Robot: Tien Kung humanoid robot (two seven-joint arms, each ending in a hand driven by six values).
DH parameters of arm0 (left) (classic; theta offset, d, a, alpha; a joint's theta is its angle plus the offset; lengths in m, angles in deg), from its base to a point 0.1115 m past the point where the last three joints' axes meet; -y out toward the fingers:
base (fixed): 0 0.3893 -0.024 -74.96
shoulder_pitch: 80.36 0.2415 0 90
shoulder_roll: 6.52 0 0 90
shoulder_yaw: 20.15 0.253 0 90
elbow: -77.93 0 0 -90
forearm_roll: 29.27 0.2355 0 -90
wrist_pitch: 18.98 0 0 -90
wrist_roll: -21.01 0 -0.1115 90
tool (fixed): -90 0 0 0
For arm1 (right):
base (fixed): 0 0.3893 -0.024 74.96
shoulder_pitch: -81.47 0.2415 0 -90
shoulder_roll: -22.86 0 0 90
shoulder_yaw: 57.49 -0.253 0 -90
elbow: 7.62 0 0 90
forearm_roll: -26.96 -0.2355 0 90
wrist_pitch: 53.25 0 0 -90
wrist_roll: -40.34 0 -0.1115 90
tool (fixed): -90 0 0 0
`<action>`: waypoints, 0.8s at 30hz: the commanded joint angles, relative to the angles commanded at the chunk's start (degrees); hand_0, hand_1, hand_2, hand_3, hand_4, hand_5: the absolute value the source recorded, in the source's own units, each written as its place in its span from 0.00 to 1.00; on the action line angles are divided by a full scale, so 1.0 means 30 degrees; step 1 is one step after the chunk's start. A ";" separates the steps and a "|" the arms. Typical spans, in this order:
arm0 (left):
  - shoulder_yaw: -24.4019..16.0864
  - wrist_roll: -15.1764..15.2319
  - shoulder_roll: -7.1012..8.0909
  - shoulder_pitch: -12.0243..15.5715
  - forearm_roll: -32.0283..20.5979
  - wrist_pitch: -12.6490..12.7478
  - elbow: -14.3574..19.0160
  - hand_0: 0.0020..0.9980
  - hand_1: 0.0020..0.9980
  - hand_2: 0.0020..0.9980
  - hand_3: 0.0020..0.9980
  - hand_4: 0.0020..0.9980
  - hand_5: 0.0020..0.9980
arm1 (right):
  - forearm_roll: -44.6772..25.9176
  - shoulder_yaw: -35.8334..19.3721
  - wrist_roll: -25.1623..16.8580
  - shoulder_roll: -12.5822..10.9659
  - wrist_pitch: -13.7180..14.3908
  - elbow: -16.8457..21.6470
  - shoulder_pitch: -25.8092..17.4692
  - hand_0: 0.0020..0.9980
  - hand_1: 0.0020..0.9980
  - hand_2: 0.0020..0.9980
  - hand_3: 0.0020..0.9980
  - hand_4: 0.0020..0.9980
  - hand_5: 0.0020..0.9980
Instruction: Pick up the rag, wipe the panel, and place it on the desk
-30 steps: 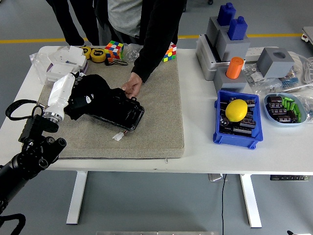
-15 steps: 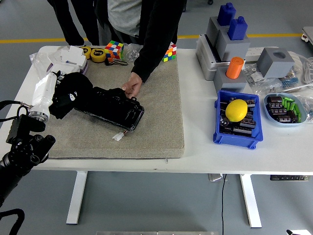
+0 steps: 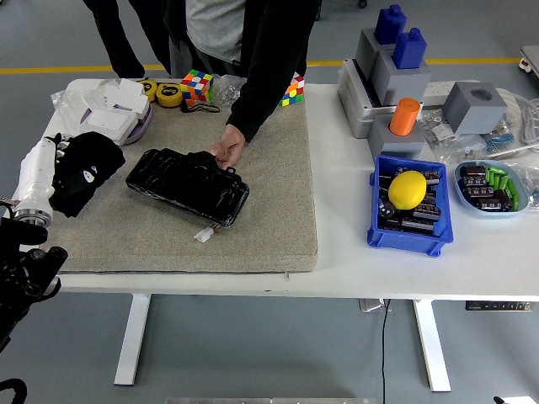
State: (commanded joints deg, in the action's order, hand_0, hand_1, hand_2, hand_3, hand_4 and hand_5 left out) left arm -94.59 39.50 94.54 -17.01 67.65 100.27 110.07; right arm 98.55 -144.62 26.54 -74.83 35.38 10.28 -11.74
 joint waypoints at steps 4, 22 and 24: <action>0.0115 -0.0260 -0.0055 0.0271 -0.0201 -0.0672 0.0047 0.33 0.43 0.48 0.56 0.74 0.00 | 0.0025 -0.0053 0.0002 0.0026 -0.0004 -0.0010 -0.0003 0.59 0.56 0.48 0.52 0.91 0.36; -0.1379 -0.2216 -0.0036 0.0949 -0.0170 -0.4319 0.1810 0.92 1.00 1.00 1.00 1.00 0.54 | 0.0091 -0.0251 0.0000 0.0041 -0.0027 -0.0005 -0.0050 0.59 0.56 0.48 0.52 0.91 0.36; -0.1810 -0.2340 0.0022 0.1200 -0.0400 -0.4886 0.2419 0.98 1.00 1.00 1.00 1.00 0.63 | 0.0072 -0.0260 -0.0009 0.0032 -0.0026 0.0019 -0.0030 0.59 0.56 0.48 0.52 0.91 0.36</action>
State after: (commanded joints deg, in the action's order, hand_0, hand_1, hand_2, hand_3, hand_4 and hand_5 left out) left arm -100.02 32.48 94.61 -13.41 66.45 85.61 117.32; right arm 98.77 -145.40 26.52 -74.73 35.30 10.34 -11.83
